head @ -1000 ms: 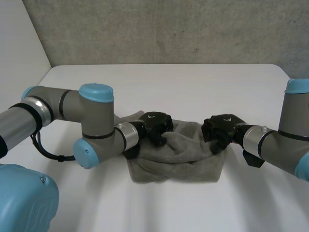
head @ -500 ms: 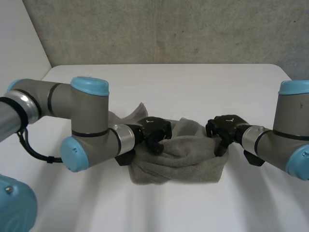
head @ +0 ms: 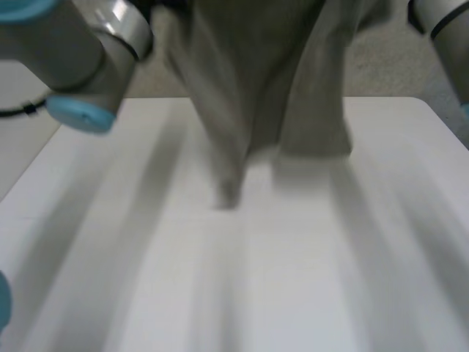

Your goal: Fold the towel.

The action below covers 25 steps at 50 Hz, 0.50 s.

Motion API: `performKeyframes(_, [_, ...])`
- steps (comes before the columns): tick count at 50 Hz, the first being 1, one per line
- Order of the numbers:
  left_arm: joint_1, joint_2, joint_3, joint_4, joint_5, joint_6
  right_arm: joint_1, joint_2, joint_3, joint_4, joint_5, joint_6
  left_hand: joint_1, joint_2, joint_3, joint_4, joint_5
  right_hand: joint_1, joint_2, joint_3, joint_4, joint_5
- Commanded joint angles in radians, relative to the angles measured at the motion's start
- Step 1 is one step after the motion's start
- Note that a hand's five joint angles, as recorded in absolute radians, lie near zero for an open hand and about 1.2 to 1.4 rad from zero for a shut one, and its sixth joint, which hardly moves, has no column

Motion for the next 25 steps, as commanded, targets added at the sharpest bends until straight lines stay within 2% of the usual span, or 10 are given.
performKeyframes(1, [0.027,0.131,-0.103,0.083,-0.040,-0.037,0.010,-0.052,0.139,0.075,-0.013,0.016,0.084,0.053,0.047,0.036,0.043,0.081,0.091,0.088,0.064,0.088])
performKeyframes(3, [0.027,0.189,-0.294,0.060,-0.012,-0.034,0.026,-0.057,0.193,0.130,-0.017,-0.015,0.084,0.053,0.047,0.036,0.043,0.081,0.091,0.088,0.064,0.088])
performKeyframes(4, [0.027,0.189,-0.295,0.060,-0.012,-0.034,0.047,-0.060,0.257,0.174,-0.028,-0.062,0.084,0.053,0.047,0.036,0.043,0.081,0.091,0.088,0.064,0.088])
performKeyframes(6, [0.031,0.261,-0.527,0.060,0.040,-0.029,0.076,-0.065,0.325,0.203,-0.036,-0.131,0.084,0.053,0.047,0.036,0.043,0.081,0.091,0.088,0.064,0.088])
performKeyframes(9, [0.033,0.289,-0.648,0.065,0.077,-0.027,0.119,-0.072,0.461,0.249,-0.022,-0.281,0.084,0.053,0.047,0.036,0.043,0.081,0.091,0.088,0.064,0.088])
performKeyframes(11, [0.036,0.321,-0.851,0.077,0.156,-0.015,0.127,-0.074,0.530,0.257,-0.016,-0.349,0.084,0.053,0.047,0.036,0.043,0.081,0.091,0.088,0.064,0.088])
performKeyframes(13, [0.039,0.329,-0.941,0.089,0.193,-0.005,0.125,-0.077,0.651,0.254,-0.022,-0.441,0.084,0.053,0.047,0.036,0.043,0.081,0.091,0.088,0.064,0.088])
performKeyframes(17, [0.041,0.329,-1.094,0.131,0.238,0.039,0.125,-0.080,0.737,0.239,-0.023,-0.467,0.084,0.053,0.047,0.036,0.043,0.081,0.091,0.088,0.064,0.088])
performKeyframes(19, [0.047,0.316,-1.209,0.192,0.246,0.103,0.122,-0.080,0.773,0.229,-0.026,-0.467,0.084,0.053,0.047,0.036,0.043,0.081,0.091,0.088,0.064,0.088])
performKeyframes(25, [0.090,0.292,-1.306,0.287,0.244,0.204,0.112,-0.080,0.849,0.220,-0.023,-0.478,0.084,0.053,0.047,0.036,0.043,0.081,0.091,0.088,0.064,0.088])
